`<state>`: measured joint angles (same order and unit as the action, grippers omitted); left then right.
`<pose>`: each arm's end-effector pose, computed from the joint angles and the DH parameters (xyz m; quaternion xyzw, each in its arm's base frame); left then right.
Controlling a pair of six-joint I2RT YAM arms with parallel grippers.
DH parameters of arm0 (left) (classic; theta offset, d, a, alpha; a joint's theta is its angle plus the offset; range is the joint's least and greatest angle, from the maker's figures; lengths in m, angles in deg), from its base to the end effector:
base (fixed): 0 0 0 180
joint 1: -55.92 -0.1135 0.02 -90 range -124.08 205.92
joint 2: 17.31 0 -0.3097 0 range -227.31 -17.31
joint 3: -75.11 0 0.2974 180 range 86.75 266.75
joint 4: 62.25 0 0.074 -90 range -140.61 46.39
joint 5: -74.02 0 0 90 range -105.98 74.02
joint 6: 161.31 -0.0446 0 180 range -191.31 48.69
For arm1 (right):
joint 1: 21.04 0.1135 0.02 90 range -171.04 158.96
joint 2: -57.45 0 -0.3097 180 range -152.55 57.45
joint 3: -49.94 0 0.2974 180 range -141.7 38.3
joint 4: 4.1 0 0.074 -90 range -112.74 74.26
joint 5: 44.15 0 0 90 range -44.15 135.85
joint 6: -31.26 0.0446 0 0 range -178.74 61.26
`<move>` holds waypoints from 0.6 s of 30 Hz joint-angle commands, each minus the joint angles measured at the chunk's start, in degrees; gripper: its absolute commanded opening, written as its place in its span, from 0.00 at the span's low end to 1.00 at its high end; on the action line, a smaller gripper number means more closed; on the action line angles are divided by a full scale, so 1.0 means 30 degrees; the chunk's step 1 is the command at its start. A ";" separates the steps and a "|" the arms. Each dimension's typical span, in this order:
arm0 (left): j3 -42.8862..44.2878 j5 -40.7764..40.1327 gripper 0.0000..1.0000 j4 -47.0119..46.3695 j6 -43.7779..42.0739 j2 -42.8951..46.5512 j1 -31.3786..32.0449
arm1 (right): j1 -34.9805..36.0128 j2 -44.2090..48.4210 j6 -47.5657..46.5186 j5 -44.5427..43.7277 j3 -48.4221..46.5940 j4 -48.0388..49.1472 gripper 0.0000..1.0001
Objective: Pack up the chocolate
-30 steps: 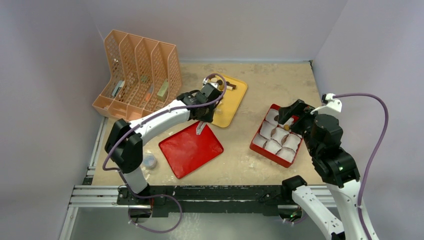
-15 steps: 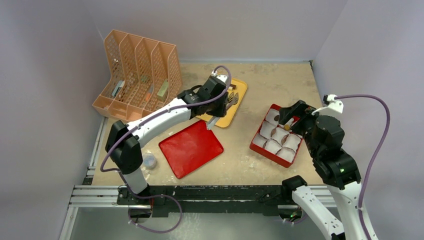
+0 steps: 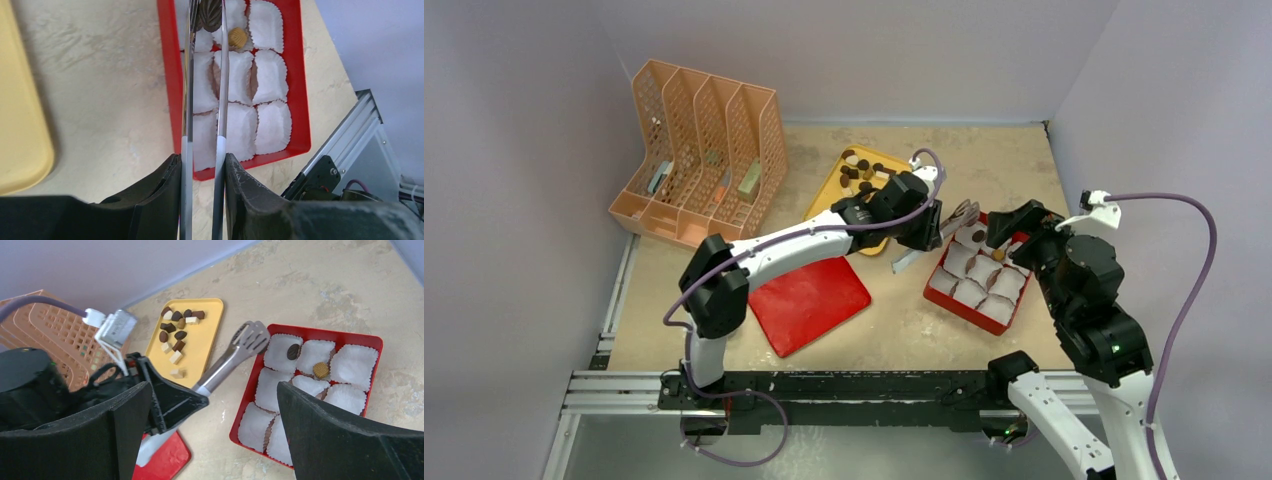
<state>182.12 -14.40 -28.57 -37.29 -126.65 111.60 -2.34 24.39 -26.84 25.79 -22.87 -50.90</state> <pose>0.2897 -0.4266 0.3239 0.1736 0.8739 -0.3288 0.3131 0.1035 0.0189 0.4584 0.1994 0.7196 0.1607 0.6454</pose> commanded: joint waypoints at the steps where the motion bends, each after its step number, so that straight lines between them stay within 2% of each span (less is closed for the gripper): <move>1: 0.1234 0.1435 0.20 -0.3834 0.0897 -0.0776 0.0357 | 0.0044 0.0128 -0.0232 -0.0376 -0.0827 0.1026 0.97; 8: 0.2318 0.2299 0.20 -0.5530 0.1130 -0.2934 0.0838 | 0.0044 0.0174 -0.0293 -0.0334 -0.0917 0.1003 0.96; 18: 0.4159 0.3325 0.21 -0.5916 0.1438 -0.5369 0.1505 | 0.0035 0.0369 -0.0522 -0.0402 -0.0990 0.0880 0.96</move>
<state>190.14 -6.37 -40.81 -34.12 -142.21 115.10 -2.34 24.58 -27.25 25.79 -23.50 -50.53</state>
